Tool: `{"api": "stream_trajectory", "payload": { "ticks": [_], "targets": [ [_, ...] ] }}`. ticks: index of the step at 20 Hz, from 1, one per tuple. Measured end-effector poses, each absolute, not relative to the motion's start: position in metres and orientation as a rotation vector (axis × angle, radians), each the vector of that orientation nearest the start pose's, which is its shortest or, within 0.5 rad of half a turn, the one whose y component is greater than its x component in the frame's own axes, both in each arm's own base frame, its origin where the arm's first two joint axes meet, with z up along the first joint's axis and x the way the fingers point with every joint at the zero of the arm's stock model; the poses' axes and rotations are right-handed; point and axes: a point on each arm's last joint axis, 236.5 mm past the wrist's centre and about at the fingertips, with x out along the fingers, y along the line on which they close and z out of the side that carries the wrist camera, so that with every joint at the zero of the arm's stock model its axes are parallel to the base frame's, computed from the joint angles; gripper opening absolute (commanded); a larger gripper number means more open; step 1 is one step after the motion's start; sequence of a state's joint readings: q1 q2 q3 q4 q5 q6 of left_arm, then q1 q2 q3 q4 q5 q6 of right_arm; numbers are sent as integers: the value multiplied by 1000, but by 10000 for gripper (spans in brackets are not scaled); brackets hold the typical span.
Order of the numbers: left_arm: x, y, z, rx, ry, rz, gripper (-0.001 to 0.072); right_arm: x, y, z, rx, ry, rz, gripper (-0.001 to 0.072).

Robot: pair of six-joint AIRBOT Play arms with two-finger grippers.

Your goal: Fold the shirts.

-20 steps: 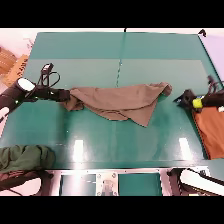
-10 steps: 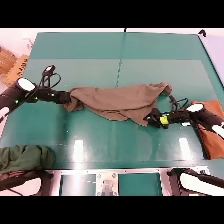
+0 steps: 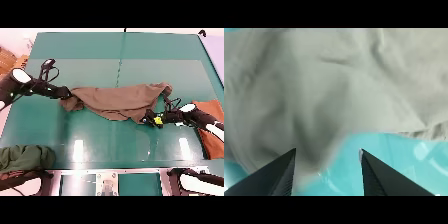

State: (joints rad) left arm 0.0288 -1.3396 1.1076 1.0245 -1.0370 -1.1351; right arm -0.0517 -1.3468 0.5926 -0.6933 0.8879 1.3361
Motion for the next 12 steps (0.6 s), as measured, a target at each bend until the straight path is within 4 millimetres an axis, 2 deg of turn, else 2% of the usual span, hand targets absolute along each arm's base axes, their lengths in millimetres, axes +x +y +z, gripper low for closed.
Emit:
{"api": "stream_trajectory", "payload": {
  "ticks": [2, 4, 5, 6, 7, 8, 9, 12],
  "targets": [
    [404, -71, 10, -191, 1157, -428, 460, 291, 126, -120, 815, 1456, 203, 20],
    [398, -37, 11, -237, 1189, -378, 461, 291, 125, -120, 803, 1456, 207, 20],
    [391, -21, 8, -263, 1210, -355, 510, 291, 125, -120, 802, 1457, 207, 19],
    [381, -10, 1, -290, 1239, -347, 669, 291, 125, -121, 799, 1457, 208, 19],
    [369, -4, -7, -325, 1271, -349, 677, 290, 124, -121, 797, 1458, 209, 19],
    [360, -3, -16, -360, 1291, -357, 676, 290, 124, -121, 795, 1458, 209, 19],
    [351, -6, -26, -402, 1305, -369, 637, 290, 124, -121, 794, 1458, 209, 19],
    [341, -28, -48, -543, 1269, -429, 629, 290, 124, -121, 793, 1459, 210, 20]
  ]
}}
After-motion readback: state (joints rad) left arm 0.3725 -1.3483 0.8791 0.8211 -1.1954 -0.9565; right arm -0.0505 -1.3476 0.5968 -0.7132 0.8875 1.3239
